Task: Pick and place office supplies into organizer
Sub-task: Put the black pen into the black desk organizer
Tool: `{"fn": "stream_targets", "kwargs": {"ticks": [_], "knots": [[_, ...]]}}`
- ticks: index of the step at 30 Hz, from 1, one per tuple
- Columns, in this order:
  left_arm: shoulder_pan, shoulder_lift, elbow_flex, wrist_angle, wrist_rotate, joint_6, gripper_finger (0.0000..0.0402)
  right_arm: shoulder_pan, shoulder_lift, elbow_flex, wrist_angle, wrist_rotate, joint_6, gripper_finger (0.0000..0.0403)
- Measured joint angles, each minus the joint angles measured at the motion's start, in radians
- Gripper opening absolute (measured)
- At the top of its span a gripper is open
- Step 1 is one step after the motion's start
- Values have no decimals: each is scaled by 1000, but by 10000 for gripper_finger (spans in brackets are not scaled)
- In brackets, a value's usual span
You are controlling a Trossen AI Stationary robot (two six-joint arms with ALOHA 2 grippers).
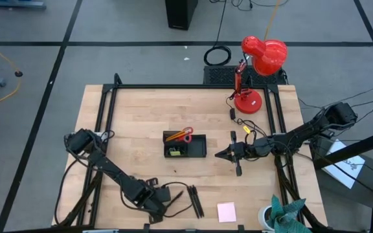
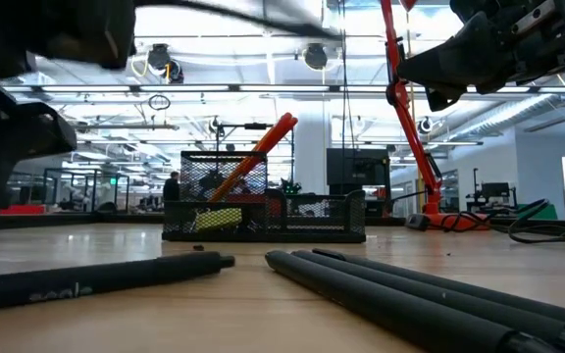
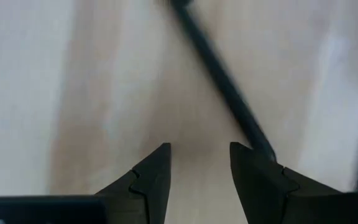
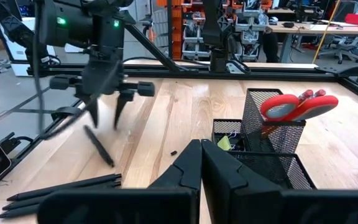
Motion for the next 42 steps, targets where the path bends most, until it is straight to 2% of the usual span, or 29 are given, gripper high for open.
{"fn": "stream_targets", "kwargs": {"ticks": [5,11,15,20,25,31,36,42], "knots": [[-6,-1,2,60,-71,48,168,0,0,0,0,0,0,4],[41,-31,3,58,-119,-65,168,0,0,0,1,0,0,4],[91,-43,5,56,-113,-123,168,0,0,0,1,0,0,4],[144,-32,9,49,-50,-116,168,0,0,0,0,0,-1,4],[167,-23,64,-6,-47,-86,168,0,0,0,-8,0,-16,4],[165,2,159,-46,-42,-18,168,-2,0,0,-3,0,-35,4],[143,80,238,-89,-10,32,168,-2,0,1,1,0,-34,4],[126,165,298,5,41,69,168,-2,0,1,-2,0,-27,4]]}}
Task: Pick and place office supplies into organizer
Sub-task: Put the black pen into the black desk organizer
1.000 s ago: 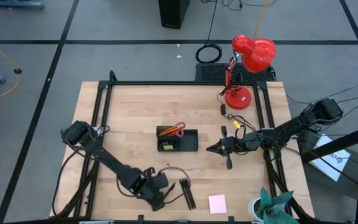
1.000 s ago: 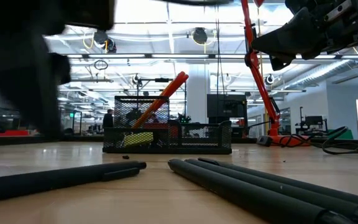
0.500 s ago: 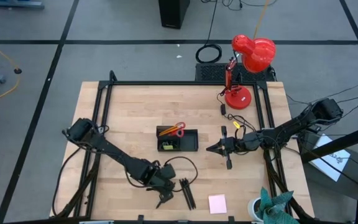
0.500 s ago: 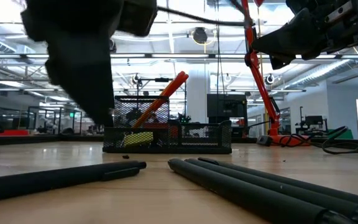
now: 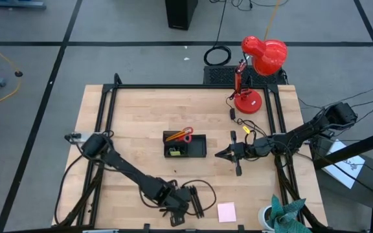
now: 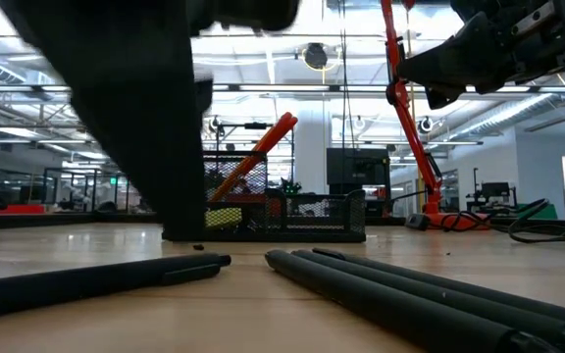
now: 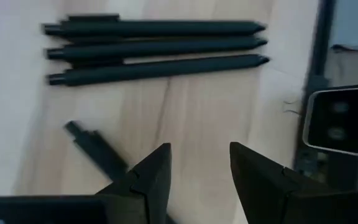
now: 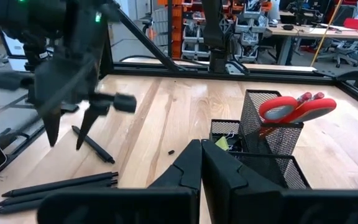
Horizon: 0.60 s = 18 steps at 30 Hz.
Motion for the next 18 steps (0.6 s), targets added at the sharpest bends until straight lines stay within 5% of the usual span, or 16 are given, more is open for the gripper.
{"fn": "stream_targets", "kwargs": {"ticks": [18], "knots": [[-32,54,14,-115,-24,-58,168,2,0,0,6,0,12,4]]}}
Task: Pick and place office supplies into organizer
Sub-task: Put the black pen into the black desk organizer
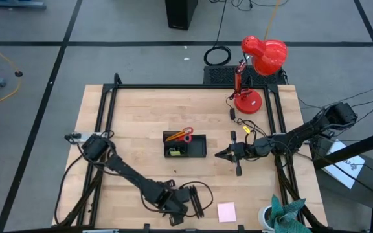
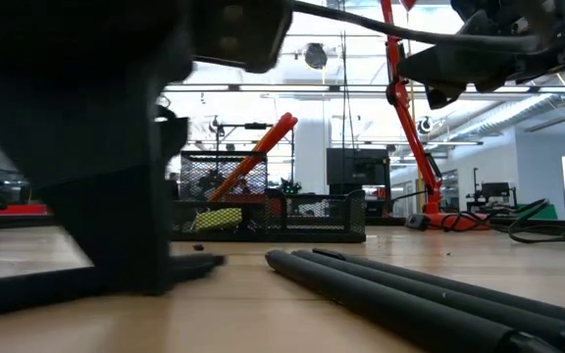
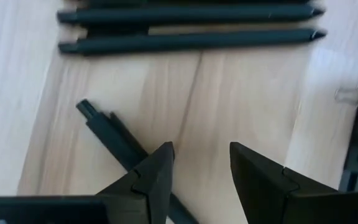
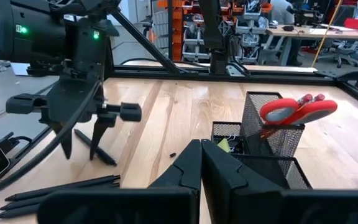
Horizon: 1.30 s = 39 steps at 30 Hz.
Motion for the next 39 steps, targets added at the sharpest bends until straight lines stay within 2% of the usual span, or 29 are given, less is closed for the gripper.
{"fn": "stream_targets", "kwargs": {"ticks": [5,13,18,23,32,39], "knots": [[-7,-2,1,-105,-6,-22,168,0,0,0,-4,0,15,4],[-28,-1,0,-166,-17,-23,168,0,0,0,-4,0,14,4],[-37,-1,-4,-165,-35,-21,168,0,0,0,-5,0,14,4],[-44,0,-5,-148,-10,-22,168,0,0,0,-5,0,14,4],[-123,0,-5,-203,-16,-47,168,0,0,0,-5,0,14,4],[-142,0,-4,-249,-11,-86,168,0,0,0,-5,0,14,4]]}}
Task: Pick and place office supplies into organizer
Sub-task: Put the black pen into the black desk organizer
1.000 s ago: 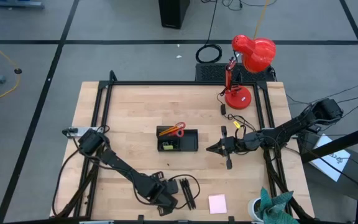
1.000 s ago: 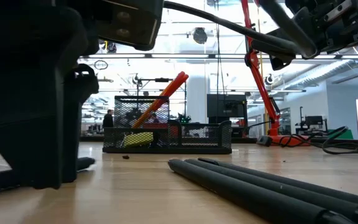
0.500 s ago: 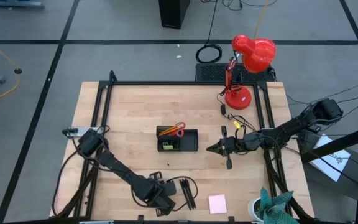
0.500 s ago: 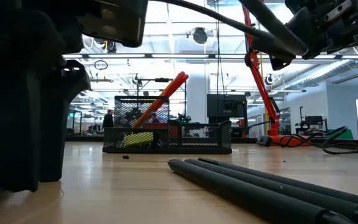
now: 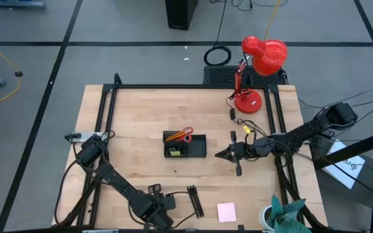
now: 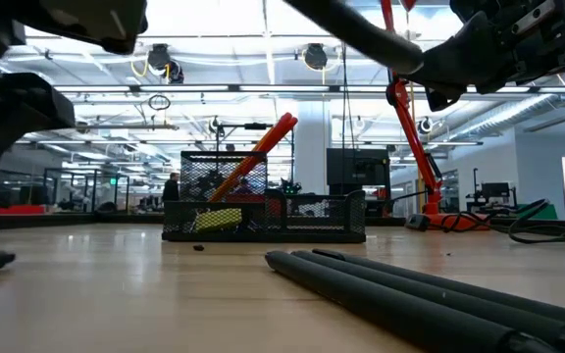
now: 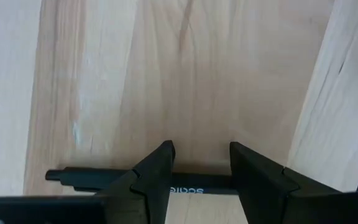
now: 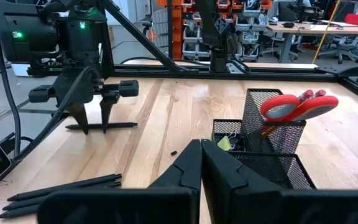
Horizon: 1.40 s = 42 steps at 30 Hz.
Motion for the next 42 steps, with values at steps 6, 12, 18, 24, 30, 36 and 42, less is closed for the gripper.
{"fn": "stream_targets", "kwargs": {"ticks": [6,12,18,24,30,36,42], "knots": [[11,-16,-4,30,-39,56,168,0,0,0,0,0,0,4],[75,-87,-8,214,-83,146,168,0,0,0,1,0,0,4],[120,-186,-6,361,-109,177,168,0,0,0,1,0,0,4],[85,-229,-2,318,-81,-152,168,0,0,-1,-1,-3,3,4],[-13,-218,-3,110,-45,-811,168,0,0,-1,-22,-3,52,4],[-37,-214,-2,-28,-123,-1140,168,0,0,-1,-23,-3,48,4],[65,-181,-2,-102,-56,-1117,168,0,0,-1,-30,-3,44,4]]}}
